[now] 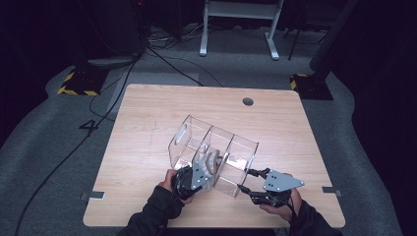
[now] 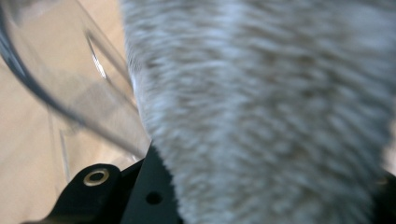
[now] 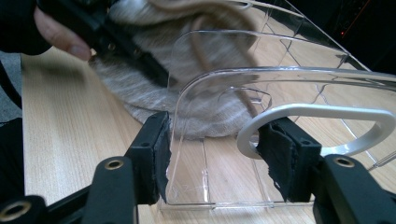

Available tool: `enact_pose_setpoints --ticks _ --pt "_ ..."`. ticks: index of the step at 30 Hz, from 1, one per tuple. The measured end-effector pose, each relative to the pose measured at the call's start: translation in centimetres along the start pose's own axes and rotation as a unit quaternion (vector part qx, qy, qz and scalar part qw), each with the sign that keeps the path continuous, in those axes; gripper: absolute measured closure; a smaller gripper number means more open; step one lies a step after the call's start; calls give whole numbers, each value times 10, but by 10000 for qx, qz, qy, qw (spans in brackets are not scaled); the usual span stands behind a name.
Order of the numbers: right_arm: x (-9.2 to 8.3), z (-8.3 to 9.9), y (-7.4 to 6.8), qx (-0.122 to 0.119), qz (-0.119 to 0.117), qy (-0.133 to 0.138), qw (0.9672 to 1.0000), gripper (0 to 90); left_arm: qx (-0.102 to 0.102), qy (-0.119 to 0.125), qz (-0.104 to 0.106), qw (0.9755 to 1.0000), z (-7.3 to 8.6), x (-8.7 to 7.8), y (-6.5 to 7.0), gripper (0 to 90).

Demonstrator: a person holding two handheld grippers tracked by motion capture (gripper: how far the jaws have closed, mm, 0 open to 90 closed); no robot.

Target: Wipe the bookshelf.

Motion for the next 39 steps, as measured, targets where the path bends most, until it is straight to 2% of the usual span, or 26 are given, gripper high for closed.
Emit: enact_pose_setpoints --ticks 1,4,6,9,12,15,18,19,22,24,25,27,35,39 --pt "0 0 0 0 0 0 10000 450 0 0 0 10000 0 0 0 781" --pt "0 0 0 -1 -5 7 10000 450 87 219 -65 9997 -19 -3 -6 781" --pt "0 0 0 2 -10 10 10000 450 92 289 -85 9995 -24 -4 -9 781" --pt "0 0 0 1 -14 21 10000 450 12 579 -168 9982 -41 -9 -22 781" --pt "0 0 0 -6 -15 25 10000 450 43 814 -302 9962 -63 -15 -38 780" --pt "0 0 0 -10 -17 33 10000 450 13 922 -444 9947 -77 -16 -54 780" --pt "0 0 0 -21 -12 38 10000 450 -74 921 -525 9943 -81 -10 -64 780" --pt "0 0 0 -31 -9 38 10000 449 -98 895 -493 9947 -80 -7 -64 780" --pt "0 0 0 -29 -3 38 10000 449 4 783 -361 9963 -74 -2 -55 780" --pt "0 0 0 -33 -2 40 10000 449 128 661 -252 9974 -66 0 -44 781" --pt "0 0 0 -33 -2 40 10000 449 128 661 -252 9974 -66 0 -44 781" --pt "0 0 0 -34 -1 39 10000 449 169 599 -175 9979 -59 0 -36 780" --pt "0 0 0 -30 8 40 10000 449 58 500 54 9987 -29 -8 -11 781" --pt "0 0 0 -34 2 40 10000 449 137 410 205 9989 -16 -7 2 780"
Point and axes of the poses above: each handheld gripper's, and its own axes: x roughly forward along the jaws, z roughly out of its underside, y roughly to its right, the point moved 10 cm from there along x, roughly forward along the jaws, and after that the axes turned 15 degrees about x, right-handed, at the moved point
